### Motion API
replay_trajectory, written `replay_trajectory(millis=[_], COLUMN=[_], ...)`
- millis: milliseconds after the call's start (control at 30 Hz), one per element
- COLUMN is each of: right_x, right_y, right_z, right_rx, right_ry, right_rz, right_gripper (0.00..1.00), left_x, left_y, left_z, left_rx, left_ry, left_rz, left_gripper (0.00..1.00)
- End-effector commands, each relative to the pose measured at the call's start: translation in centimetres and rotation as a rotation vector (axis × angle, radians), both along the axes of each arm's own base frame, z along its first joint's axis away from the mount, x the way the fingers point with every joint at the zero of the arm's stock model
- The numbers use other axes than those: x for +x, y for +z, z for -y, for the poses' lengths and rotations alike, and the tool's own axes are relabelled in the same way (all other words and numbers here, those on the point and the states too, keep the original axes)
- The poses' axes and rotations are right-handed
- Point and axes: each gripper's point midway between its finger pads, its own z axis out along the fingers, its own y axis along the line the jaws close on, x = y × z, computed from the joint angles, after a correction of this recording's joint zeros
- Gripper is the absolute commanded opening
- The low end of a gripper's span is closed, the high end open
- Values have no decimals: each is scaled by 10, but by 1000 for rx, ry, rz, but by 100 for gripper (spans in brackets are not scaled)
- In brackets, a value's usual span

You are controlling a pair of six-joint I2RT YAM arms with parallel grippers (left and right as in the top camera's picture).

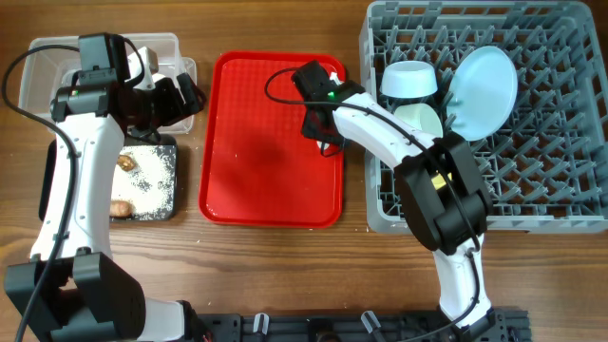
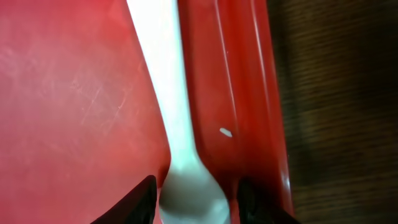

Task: Sort waste into correct bins and load items into the dishwasher rack
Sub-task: 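Reach the right gripper to the white spoon on the red tray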

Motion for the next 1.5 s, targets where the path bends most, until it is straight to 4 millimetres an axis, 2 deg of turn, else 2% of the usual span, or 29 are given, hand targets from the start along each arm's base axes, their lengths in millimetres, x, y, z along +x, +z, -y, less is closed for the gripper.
replay_trajectory(millis=[0, 267, 367, 533, 667, 767, 967, 1033, 1100, 1200, 1267, 1333, 1467], right_x=[-6, -6, -5, 3, 9, 12, 20, 24, 27, 32, 33, 31, 29], right_y=[-14, -13, -8, 27, 73, 99, 173, 201, 221, 233, 232, 232, 232], right_z=[-3, -10, -24, -33, -35, -34, -9, 20, 53, 86, 90, 83, 51], right_rx=[18, 49, 103, 137, 154, 164, 170, 177, 172, 165, 181, 192, 226], right_ry=[17, 38, 110, 207, 256, 273, 256, 200, 136, 68, 65, 80, 147], right_rz=[-39, -45, -48, 22, 121, 180, 338, 384, 411, 431, 425, 423, 437], right_gripper=[29, 18, 17, 18, 22, 22, 22, 22, 22, 22, 22, 23, 33], left_x=[3, 3, 3, 3, 3, 3, 3, 3, 3, 3, 3, 3, 3], left_y=[13, 13, 13, 13, 13, 13, 14, 13, 13, 13, 13, 13, 13], left_z=[-2, -2, -2, -2, -2, -2, -2, -2, -2, -2, -2, -2, -2], left_rx=[9, 9, 9, 9, 9, 9, 9, 9, 9, 9, 9, 9, 9], left_ry=[1, 0, 0, 0, 0, 0, 0, 0, 0, 0, 0, 1, 0], left_rz=[39, 39, 39, 39, 39, 39, 40, 39, 39, 39, 39, 39, 39], left_gripper=[100, 100, 100, 100, 100, 100, 100, 100, 100, 100, 100, 100, 100])
